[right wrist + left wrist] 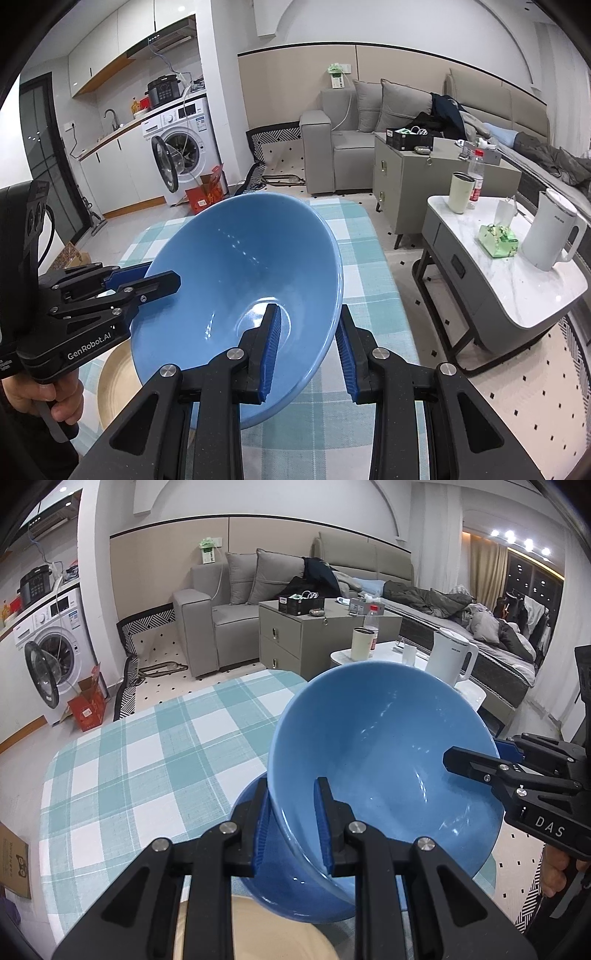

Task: Organize plates and bowls
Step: 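Lower the held light blue bowl into the nested blue bowls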

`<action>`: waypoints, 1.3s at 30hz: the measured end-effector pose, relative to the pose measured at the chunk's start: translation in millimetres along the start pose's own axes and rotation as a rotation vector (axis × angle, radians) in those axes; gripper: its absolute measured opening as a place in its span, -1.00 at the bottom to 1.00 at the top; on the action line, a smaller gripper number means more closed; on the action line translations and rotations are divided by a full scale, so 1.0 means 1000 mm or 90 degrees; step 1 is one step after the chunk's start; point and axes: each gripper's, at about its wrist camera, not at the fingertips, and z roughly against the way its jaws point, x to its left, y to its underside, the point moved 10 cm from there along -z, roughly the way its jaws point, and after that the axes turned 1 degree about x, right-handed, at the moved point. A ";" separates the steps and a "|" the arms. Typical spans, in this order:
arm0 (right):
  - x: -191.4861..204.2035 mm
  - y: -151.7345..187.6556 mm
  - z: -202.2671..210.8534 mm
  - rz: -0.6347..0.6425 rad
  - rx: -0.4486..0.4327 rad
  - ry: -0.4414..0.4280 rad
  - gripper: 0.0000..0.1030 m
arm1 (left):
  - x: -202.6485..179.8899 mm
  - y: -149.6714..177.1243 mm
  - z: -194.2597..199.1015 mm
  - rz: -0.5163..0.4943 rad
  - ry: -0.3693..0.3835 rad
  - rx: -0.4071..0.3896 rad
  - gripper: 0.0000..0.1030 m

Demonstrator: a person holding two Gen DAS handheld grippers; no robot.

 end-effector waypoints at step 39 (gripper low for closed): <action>0.023 0.027 -0.091 0.044 0.081 0.015 -0.41 | 0.042 0.046 -0.038 0.047 -0.013 0.053 -0.59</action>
